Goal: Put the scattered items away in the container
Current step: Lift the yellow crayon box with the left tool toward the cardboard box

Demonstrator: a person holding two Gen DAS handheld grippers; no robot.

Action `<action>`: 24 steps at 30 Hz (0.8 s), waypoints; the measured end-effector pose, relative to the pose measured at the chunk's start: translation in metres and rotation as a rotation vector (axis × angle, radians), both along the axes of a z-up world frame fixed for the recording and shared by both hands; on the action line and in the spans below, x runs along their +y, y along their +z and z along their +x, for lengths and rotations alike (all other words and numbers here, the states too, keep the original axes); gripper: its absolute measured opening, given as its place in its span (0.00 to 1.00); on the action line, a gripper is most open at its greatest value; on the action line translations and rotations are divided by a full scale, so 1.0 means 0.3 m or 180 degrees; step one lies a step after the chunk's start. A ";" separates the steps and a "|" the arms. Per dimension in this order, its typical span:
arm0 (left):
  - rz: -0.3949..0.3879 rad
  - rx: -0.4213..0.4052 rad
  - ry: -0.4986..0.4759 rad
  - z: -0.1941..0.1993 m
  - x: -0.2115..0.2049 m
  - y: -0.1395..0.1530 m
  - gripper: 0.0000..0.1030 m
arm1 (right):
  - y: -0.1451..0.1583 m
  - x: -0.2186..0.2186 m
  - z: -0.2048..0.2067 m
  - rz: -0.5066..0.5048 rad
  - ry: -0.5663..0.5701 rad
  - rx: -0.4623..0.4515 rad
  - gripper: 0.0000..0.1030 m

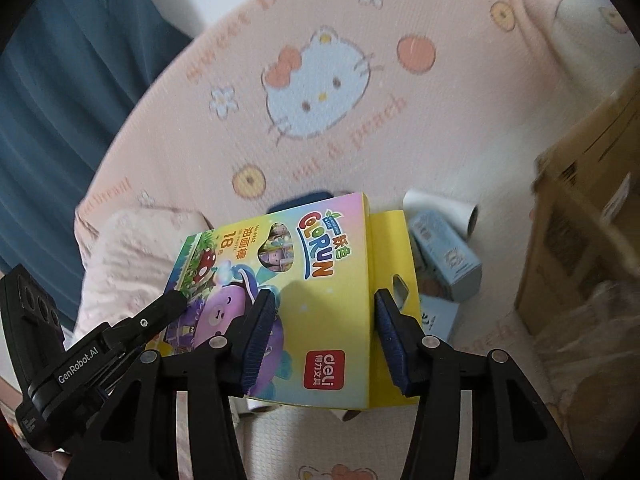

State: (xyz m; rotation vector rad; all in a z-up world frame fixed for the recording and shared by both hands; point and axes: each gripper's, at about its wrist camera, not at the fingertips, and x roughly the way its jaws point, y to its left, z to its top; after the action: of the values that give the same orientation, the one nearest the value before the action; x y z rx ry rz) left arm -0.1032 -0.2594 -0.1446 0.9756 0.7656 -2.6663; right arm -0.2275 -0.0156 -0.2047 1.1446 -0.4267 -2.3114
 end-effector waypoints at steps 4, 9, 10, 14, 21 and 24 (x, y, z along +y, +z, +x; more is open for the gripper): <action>-0.0026 0.0130 -0.0030 0.001 0.033 0.076 0.42 | 0.082 0.031 0.012 -0.0040 -0.0043 0.0127 0.47; -0.0055 0.0249 -0.0053 0.000 0.068 0.146 0.42 | 0.170 0.059 0.022 -0.0052 -0.0083 0.0278 0.47; -0.0061 0.0268 -0.0071 -0.003 0.075 0.159 0.42 | 0.181 0.069 0.023 -0.0058 -0.0097 0.0297 0.47; -0.0112 0.0339 -0.0163 -0.025 0.110 0.208 0.42 | 0.231 0.113 0.031 -0.0111 -0.0182 0.0355 0.47; -0.0107 0.0412 -0.0435 -0.103 0.239 0.234 0.42 | 0.288 0.258 0.035 -0.0117 -0.0467 0.0366 0.47; -0.0068 0.0407 -0.0540 -0.141 0.314 0.230 0.42 | 0.298 0.342 0.032 -0.0088 -0.0605 0.0360 0.47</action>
State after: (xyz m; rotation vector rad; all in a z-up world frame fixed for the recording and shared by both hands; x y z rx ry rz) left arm -0.1455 -0.1652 -0.0756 0.9099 0.7064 -2.9005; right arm -0.2179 0.0871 -0.1152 0.9918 -0.5438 -2.5106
